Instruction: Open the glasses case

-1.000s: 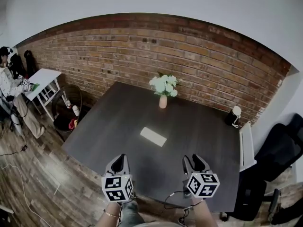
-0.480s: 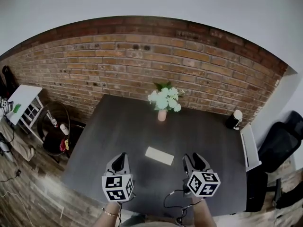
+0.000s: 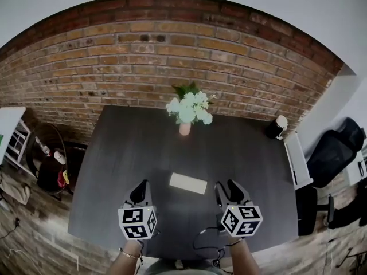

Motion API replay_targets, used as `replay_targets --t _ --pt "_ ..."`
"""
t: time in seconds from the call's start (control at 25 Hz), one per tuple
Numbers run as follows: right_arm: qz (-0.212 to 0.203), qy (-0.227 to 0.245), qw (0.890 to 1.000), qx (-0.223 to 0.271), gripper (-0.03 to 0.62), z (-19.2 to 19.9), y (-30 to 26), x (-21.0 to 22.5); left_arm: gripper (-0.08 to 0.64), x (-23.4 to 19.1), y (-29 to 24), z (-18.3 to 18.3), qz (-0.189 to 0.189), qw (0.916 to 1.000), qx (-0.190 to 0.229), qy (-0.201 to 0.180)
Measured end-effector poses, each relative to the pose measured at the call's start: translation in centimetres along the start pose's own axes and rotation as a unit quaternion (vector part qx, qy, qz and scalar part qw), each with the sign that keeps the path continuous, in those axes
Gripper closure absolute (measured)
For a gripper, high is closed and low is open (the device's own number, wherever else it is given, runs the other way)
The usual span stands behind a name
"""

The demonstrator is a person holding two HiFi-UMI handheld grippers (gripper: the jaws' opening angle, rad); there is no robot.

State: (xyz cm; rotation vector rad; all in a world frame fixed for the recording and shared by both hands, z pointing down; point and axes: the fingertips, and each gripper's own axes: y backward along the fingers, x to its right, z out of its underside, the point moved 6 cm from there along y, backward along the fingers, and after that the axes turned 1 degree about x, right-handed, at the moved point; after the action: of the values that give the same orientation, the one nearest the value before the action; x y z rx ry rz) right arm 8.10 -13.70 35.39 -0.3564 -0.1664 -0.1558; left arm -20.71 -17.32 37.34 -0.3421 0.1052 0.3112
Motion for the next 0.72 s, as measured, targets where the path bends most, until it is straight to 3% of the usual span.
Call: replay_targets --t 0.28,0.72 --pt "0.01 -0.008 1.0 0.0 0.42 0.9 1.1 2.3 0.566 3.3 -0.7 1.4 0.025 0.9995 -0.02 -0.008" --pt "-0.013 -0.007 1.0 -0.024 0.419 2.6 1.5 3.1 0.565 5.5 -0.2 3.9 0.023 0.9988 -0.043 -0.007"
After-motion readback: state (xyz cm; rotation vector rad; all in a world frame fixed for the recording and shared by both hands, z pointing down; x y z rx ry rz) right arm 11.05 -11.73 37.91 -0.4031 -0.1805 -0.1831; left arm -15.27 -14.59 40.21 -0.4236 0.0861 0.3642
